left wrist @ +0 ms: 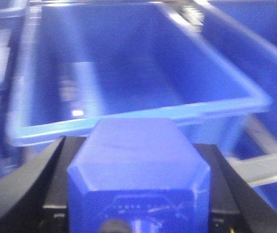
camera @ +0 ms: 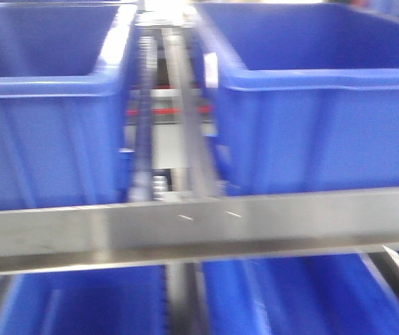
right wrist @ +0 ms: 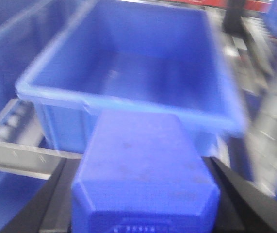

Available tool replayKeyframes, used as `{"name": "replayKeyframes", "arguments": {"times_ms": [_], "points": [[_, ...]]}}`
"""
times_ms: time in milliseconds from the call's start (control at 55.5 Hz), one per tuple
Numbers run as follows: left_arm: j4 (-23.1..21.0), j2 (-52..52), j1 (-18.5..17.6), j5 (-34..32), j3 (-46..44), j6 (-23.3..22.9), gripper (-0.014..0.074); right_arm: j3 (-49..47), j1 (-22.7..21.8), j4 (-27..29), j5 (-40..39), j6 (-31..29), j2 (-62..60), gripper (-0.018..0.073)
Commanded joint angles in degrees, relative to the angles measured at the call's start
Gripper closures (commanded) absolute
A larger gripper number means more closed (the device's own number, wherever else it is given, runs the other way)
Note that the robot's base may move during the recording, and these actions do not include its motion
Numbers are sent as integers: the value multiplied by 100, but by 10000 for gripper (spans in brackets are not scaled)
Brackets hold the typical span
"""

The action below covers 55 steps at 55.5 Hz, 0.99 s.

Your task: Pick and sort blue part to right shelf

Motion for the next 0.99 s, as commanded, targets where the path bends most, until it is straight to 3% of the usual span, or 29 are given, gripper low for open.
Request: {"name": "replayKeyframes", "arguments": {"times_ms": [0,974], "points": [[92,-112,-3,-506,-161,-40,293,-132,-18,-165,-482,-39,109,302],[92,-112,-3,-506,-161,-40,293,-132,-18,-165,-482,-39,109,302]]}}
